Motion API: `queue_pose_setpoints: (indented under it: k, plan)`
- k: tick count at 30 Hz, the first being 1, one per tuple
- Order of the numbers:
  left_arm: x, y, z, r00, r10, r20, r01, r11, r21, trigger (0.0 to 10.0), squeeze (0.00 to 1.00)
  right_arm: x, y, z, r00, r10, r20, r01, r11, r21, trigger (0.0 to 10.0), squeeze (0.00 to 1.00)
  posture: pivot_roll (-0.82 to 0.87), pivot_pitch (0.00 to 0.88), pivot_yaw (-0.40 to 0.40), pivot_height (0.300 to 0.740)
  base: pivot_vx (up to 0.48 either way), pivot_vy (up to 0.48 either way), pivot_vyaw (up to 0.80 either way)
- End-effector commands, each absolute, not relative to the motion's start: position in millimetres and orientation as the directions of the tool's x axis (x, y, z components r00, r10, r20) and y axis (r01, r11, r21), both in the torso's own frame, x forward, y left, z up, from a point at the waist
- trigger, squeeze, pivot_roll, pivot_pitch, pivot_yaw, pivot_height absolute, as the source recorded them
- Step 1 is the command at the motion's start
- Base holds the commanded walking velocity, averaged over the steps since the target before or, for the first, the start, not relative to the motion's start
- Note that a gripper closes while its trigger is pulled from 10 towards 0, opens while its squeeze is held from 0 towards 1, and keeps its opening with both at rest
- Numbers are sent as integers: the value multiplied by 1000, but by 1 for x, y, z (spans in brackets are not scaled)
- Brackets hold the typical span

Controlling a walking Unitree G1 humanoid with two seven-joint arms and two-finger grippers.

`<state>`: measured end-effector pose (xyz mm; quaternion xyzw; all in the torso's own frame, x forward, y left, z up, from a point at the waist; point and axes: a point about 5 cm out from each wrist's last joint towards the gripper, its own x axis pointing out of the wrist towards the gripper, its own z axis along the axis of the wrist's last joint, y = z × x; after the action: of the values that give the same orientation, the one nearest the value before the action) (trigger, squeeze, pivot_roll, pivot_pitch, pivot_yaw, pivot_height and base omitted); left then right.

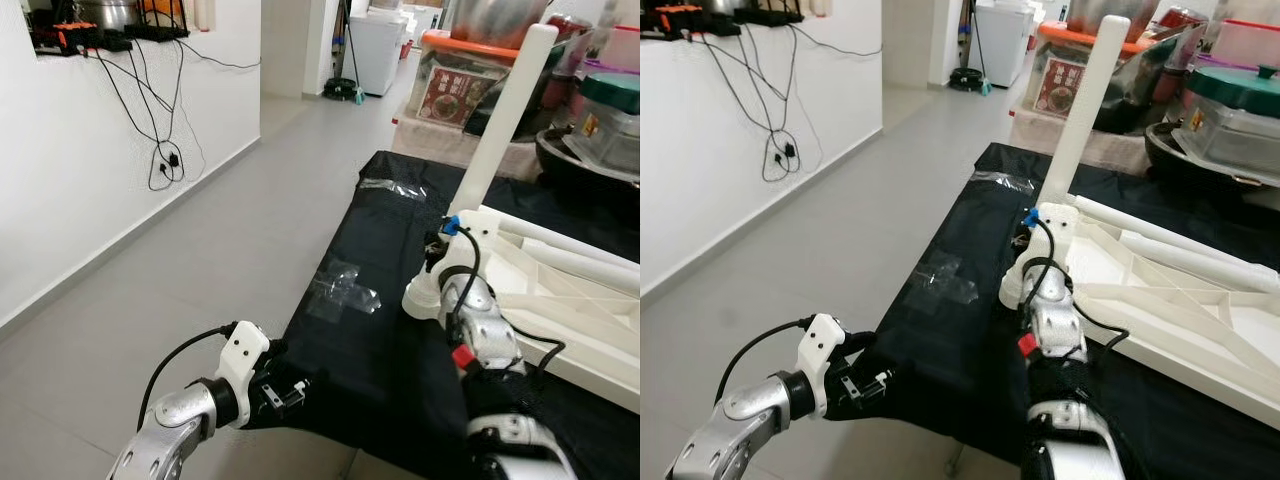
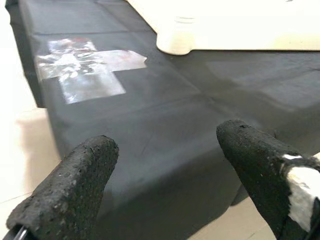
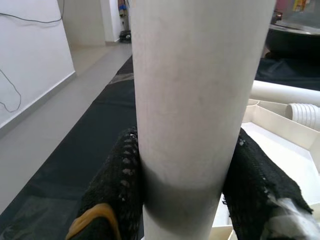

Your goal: Building children table

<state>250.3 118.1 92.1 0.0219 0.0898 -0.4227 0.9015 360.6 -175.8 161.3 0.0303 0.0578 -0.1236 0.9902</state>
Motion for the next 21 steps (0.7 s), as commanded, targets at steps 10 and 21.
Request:
queue_pose_setpoints:
  k: [10, 21]
  plan:
    - [251, 117, 92, 627, -758, -180, 766, 642, -30, 10000, 0, 376, -173, 166, 991, 35, -128, -22, 995, 100, 10000, 0, 33, 0, -118, 740, 0, 0, 0]
    - [254, 118, 92, 631, -755, -176, 764, 644, -23, 10000, 0, 359, -178, 196, 763, 645, -43, -646, 759, -78, 10000, 0, 38, 0, -123, 740, 0, 0, 0]
